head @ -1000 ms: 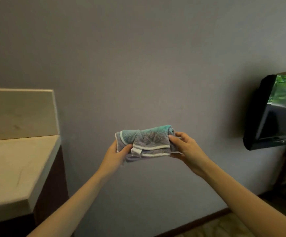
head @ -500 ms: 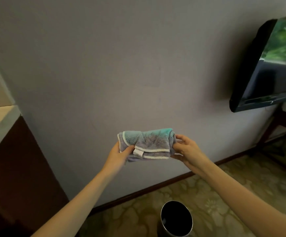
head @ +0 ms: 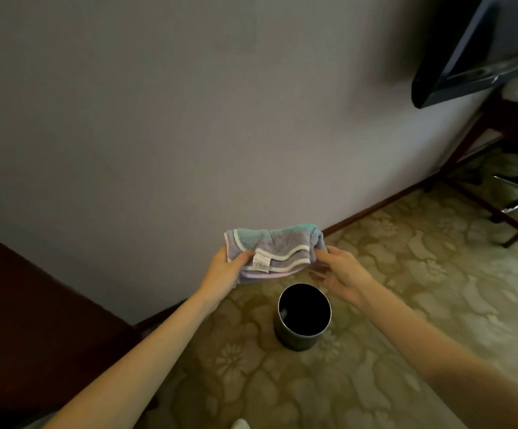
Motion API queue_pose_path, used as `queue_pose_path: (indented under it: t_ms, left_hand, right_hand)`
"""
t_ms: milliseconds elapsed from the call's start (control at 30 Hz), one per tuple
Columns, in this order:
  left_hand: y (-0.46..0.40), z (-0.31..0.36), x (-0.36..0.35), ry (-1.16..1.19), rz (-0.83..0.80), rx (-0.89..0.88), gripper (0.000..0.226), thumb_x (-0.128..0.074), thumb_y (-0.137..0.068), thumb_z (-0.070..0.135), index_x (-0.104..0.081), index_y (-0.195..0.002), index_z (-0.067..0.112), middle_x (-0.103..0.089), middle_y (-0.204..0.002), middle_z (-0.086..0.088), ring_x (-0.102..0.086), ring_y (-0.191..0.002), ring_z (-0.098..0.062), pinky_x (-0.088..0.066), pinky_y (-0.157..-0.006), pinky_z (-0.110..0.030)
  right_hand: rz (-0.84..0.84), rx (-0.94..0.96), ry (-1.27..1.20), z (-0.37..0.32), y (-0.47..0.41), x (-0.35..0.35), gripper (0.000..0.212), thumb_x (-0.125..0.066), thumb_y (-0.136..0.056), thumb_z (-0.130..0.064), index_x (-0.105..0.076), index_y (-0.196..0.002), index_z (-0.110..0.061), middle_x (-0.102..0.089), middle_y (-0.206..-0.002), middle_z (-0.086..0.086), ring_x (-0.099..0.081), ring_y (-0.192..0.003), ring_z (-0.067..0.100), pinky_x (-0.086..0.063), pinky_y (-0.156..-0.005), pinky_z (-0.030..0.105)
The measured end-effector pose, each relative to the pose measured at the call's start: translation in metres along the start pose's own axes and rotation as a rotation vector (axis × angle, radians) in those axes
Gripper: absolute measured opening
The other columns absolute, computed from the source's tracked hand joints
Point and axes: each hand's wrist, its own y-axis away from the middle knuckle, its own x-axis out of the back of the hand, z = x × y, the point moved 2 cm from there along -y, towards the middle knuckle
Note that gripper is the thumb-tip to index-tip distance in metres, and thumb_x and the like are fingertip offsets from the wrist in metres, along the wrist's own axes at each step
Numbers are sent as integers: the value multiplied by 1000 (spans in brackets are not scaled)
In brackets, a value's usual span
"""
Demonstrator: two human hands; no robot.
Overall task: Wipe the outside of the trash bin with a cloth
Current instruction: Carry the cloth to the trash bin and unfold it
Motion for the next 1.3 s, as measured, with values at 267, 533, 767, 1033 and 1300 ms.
queue_pose_path:
  t_ms: [267,533,767,1033,1300]
  left_hand:
    - [-22,-60,-54,-51,-33,281,24,-59,-90,39,-61,-112,29,-70,-91,5,-65,-65,-2,-47,-48,-14]
    - [-24,-139,-142,-2,51,380,32,-56,-93,32,-58,-122,19,-67,-91,0,-61,-58,1,-40,-45,-12]
    - [-25,-226,-233,93,237,493,50,-61,-91,18,-38,-135,11,-56,-124,-15,-61,-103,-30,-51,-64,-25]
    - [-23,-323,-284,-509,265,380,64,-78,-71,13,-43,-125,15,-41,-126,-11,-47,-109,-30,-45,-88,-49]
    - [-40,-461,-302,-421,21,181,43,-68,-81,23,-50,-120,24,-47,-111,11,-54,-105,-17,-48,-87,-40]
  right_hand:
    - [150,-153,-251,62,-23,61,28,-65,-88,-11,-53,-112,-18,-64,-101,7,-64,-89,23,-50,-75,36]
    - [203,-222,-239,96,-43,144,20,-61,-88,-1,-54,-100,-15,-62,-88,8,-59,-77,22,-51,-72,35]
    - [209,-273,-106,127,-60,234,16,-61,-88,-5,-57,-100,-14,-61,-88,5,-58,-77,17,-50,-67,31]
    - [197,-367,-26,213,-94,286,21,-68,-82,-7,-62,-99,-18,-67,-95,1,-64,-92,17,-52,-69,31]
    - [304,-345,15,346,-157,336,28,-70,-82,-12,-62,-109,-10,-68,-101,10,-65,-93,23,-53,-77,34]
